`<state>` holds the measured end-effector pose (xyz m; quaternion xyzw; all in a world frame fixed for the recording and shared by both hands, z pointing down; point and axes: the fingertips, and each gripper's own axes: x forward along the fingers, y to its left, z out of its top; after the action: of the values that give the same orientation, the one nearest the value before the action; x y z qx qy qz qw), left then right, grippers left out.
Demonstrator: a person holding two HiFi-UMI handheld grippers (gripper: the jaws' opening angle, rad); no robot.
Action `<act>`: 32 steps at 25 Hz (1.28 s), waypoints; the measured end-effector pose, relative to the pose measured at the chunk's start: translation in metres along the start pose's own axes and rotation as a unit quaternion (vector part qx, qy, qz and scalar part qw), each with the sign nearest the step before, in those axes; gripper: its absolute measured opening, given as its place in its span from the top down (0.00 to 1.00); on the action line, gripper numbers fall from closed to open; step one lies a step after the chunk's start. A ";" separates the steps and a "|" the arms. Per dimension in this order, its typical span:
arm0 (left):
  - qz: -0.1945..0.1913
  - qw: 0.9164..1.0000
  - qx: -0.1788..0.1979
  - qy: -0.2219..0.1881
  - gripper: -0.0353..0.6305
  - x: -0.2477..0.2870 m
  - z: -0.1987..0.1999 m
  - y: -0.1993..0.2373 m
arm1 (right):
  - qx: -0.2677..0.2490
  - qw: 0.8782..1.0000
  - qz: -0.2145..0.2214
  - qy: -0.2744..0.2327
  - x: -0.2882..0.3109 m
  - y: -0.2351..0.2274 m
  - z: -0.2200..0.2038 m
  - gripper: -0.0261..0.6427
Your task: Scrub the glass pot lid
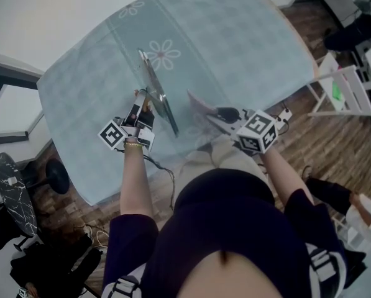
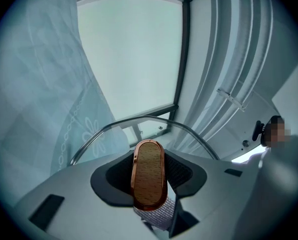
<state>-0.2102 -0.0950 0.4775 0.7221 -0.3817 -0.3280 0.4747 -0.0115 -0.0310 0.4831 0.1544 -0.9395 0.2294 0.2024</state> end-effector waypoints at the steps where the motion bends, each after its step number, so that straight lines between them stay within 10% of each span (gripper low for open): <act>1: 0.005 1.000 0.006 0.002 0.70 0.002 -0.002 0.000 | 0.000 1.000 -0.003 -0.004 -0.003 -0.004 0.002 0.84; 32: 0.193 0.965 0.172 0.051 0.70 0.076 -0.058 0.004 | -0.009 1.000 0.025 -0.007 -0.059 -0.097 0.016 0.84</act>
<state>-0.1250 -0.1364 0.4921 0.7213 -0.5396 -0.1229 0.4165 0.0724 -0.1092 0.4795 0.1303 -0.9464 0.2253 0.1912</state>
